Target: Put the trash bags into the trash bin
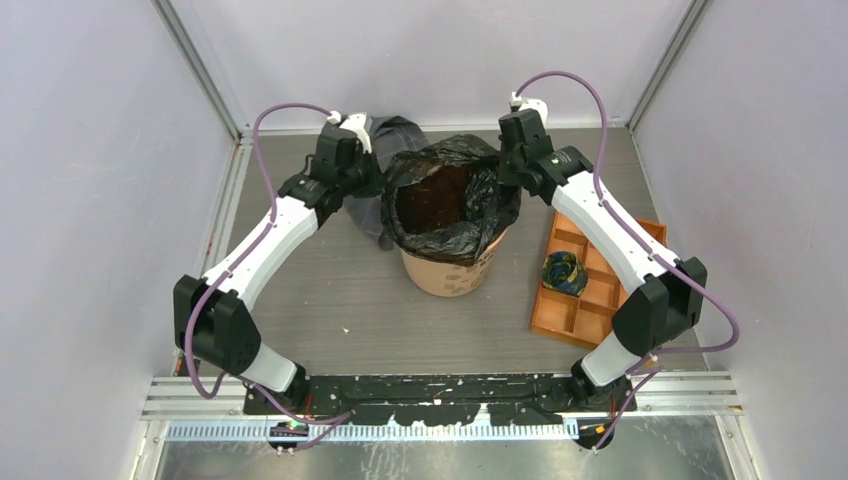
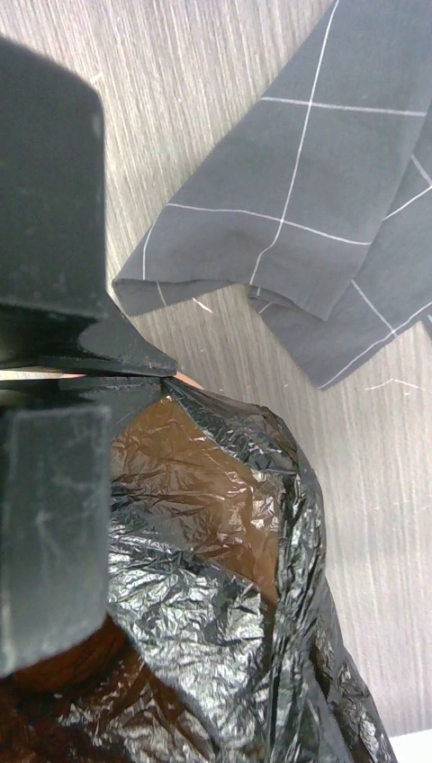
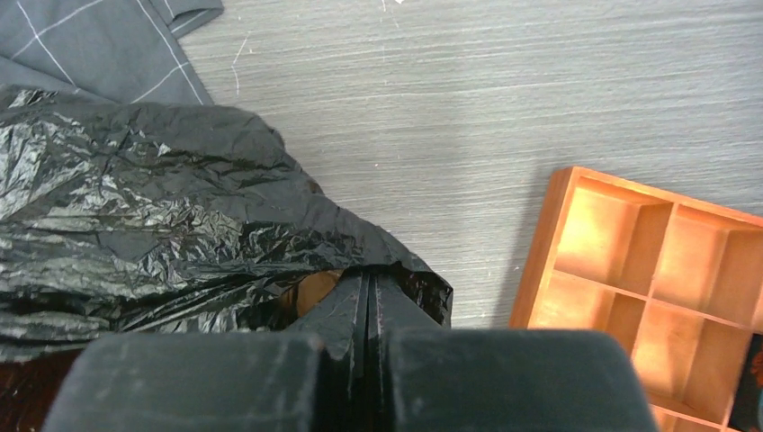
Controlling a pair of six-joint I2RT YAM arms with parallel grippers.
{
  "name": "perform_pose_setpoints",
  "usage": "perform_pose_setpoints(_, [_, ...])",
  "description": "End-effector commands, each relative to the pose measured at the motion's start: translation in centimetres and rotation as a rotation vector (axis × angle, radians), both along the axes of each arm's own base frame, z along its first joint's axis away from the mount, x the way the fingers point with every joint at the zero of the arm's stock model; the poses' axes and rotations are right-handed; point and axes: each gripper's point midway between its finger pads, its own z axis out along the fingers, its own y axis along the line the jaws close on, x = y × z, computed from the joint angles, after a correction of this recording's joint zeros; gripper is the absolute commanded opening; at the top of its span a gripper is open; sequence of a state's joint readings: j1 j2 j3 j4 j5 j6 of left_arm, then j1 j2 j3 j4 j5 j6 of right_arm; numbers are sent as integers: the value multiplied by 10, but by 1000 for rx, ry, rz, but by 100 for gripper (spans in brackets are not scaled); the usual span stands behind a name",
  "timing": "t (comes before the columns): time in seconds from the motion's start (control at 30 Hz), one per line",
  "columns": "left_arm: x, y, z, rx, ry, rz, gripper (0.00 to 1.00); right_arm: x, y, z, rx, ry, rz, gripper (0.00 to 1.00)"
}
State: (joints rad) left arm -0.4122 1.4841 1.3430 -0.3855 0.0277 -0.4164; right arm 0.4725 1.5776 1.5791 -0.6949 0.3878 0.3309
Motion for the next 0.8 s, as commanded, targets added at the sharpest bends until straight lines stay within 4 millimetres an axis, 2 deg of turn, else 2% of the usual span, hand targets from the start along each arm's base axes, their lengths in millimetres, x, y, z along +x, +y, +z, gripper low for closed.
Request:
perform_pose_setpoints(0.0, [9,-9,6,-33,-7,-25,0,13,8,17,100,-36,-17,2])
perform_pose_setpoints(0.2, [7,-11,-10,-21,58,-36,0,15,-1,-5,82,48,-67,1])
perform_pose_setpoints(0.43, [-1,-12,-20,-25,119,-40,1,7,-14,-23,64,124,-91,1])
perform_pose_setpoints(0.6, [-5,-10,-26,-21,156,-36,0,-1,-19,-22,70,137,-85,5])
perform_pose_setpoints(0.77, [-6,-13,-32,-20,193,-51,0,-4,-17,-22,75,164,-61,13])
